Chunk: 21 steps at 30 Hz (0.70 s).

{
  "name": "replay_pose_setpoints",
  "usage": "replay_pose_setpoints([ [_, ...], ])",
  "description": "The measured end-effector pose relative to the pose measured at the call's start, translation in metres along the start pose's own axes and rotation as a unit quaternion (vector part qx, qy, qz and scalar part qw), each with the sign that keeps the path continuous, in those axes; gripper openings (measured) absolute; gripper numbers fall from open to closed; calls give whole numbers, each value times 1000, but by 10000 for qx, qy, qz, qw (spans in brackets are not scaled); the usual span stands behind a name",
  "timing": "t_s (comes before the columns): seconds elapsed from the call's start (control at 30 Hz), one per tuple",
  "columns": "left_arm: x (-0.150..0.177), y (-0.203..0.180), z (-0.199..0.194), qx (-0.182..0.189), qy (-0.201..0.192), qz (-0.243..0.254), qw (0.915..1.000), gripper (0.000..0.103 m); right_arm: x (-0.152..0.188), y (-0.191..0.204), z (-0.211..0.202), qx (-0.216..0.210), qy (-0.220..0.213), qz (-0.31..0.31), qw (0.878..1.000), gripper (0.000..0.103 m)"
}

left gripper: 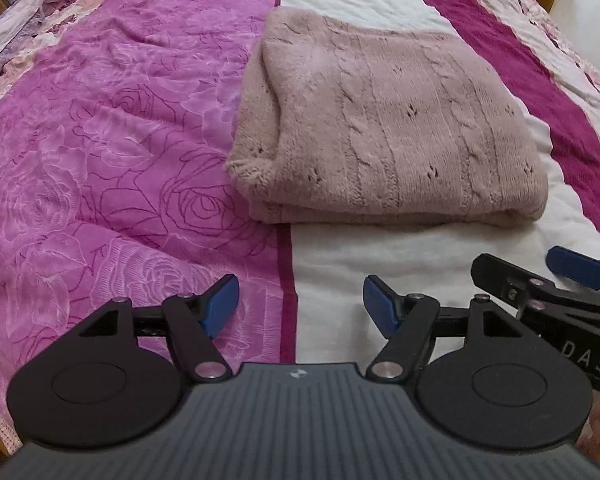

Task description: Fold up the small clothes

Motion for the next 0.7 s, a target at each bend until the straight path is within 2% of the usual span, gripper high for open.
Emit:
replay_pose_setpoints([
  [0.7, 2, -3, 3, -49, 14, 108, 9999, 75, 4, -2, 7, 13, 52, 41, 10000, 85],
])
Point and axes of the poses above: each gripper's, at about its wrist camera, not at the fingertips, and z roughly the way its jaws point, y to its left, x to its underside, the point moved 9 cm from there along z, roughly the way its jaws point, and after that the axes turned 11 degrees about z, right-handed, at the moved point
